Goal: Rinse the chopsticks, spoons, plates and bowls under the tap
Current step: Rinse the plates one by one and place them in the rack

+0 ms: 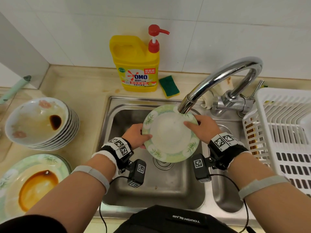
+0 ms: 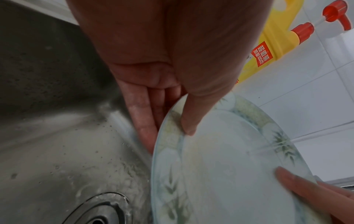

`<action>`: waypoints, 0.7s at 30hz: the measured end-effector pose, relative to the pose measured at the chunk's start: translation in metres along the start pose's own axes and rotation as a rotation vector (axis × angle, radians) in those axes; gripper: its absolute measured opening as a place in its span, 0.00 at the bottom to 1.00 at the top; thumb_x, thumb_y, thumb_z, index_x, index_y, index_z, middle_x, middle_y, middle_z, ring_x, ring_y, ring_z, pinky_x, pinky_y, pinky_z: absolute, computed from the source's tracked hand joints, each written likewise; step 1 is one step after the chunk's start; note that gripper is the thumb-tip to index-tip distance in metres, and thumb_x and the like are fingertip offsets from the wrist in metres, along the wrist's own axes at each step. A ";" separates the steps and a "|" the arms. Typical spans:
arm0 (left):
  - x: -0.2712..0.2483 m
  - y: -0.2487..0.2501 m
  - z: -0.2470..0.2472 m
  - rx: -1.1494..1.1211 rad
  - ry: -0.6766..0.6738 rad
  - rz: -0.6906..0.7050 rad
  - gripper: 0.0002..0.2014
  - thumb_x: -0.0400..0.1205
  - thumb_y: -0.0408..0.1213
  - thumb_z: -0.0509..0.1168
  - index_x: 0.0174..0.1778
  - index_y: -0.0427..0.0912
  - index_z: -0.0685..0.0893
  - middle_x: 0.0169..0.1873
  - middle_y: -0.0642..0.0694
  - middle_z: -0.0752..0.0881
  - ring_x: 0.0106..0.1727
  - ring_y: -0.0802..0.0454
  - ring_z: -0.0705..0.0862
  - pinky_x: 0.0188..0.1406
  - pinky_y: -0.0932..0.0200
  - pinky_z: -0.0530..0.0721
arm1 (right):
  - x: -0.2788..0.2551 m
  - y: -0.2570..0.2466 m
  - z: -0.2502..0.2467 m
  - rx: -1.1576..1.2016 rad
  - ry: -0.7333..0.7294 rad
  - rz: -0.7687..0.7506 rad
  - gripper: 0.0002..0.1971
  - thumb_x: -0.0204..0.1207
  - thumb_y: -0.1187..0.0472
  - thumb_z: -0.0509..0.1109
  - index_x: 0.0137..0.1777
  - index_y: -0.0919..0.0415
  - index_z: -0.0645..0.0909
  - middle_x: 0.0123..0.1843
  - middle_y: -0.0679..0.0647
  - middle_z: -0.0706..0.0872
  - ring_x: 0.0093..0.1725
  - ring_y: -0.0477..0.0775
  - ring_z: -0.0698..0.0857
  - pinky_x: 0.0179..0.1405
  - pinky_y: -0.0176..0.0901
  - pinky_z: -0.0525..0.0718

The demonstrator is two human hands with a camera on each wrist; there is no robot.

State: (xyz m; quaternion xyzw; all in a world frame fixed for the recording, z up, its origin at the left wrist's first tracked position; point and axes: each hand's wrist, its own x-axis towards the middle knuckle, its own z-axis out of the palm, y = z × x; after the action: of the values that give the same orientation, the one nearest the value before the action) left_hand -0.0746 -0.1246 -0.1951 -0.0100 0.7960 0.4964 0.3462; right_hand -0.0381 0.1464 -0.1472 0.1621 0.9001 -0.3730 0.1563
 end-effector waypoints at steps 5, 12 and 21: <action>0.002 -0.001 0.009 -0.060 -0.056 -0.011 0.17 0.81 0.29 0.74 0.66 0.38 0.84 0.55 0.41 0.92 0.52 0.45 0.93 0.47 0.42 0.94 | -0.009 0.006 -0.003 0.123 0.105 0.039 0.24 0.84 0.45 0.70 0.28 0.58 0.78 0.23 0.45 0.77 0.26 0.46 0.76 0.31 0.44 0.73; 0.001 -0.003 0.022 -0.098 -0.082 -0.039 0.15 0.83 0.34 0.74 0.65 0.38 0.85 0.55 0.39 0.92 0.51 0.44 0.94 0.46 0.42 0.94 | -0.012 0.014 -0.007 0.184 0.166 0.031 0.32 0.85 0.43 0.66 0.38 0.77 0.80 0.31 0.70 0.78 0.31 0.56 0.75 0.37 0.50 0.74; -0.006 -0.003 0.016 -0.140 -0.051 -0.222 0.18 0.91 0.43 0.62 0.59 0.29 0.84 0.44 0.36 0.91 0.45 0.39 0.94 0.35 0.48 0.94 | -0.009 0.018 0.005 0.278 0.098 0.104 0.24 0.81 0.42 0.67 0.42 0.64 0.90 0.40 0.66 0.90 0.47 0.71 0.89 0.54 0.69 0.89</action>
State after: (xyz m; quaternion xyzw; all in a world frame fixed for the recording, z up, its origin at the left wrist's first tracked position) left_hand -0.0608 -0.1153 -0.1984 -0.1095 0.7444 0.5096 0.4174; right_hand -0.0215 0.1531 -0.1578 0.2468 0.8367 -0.4770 0.1074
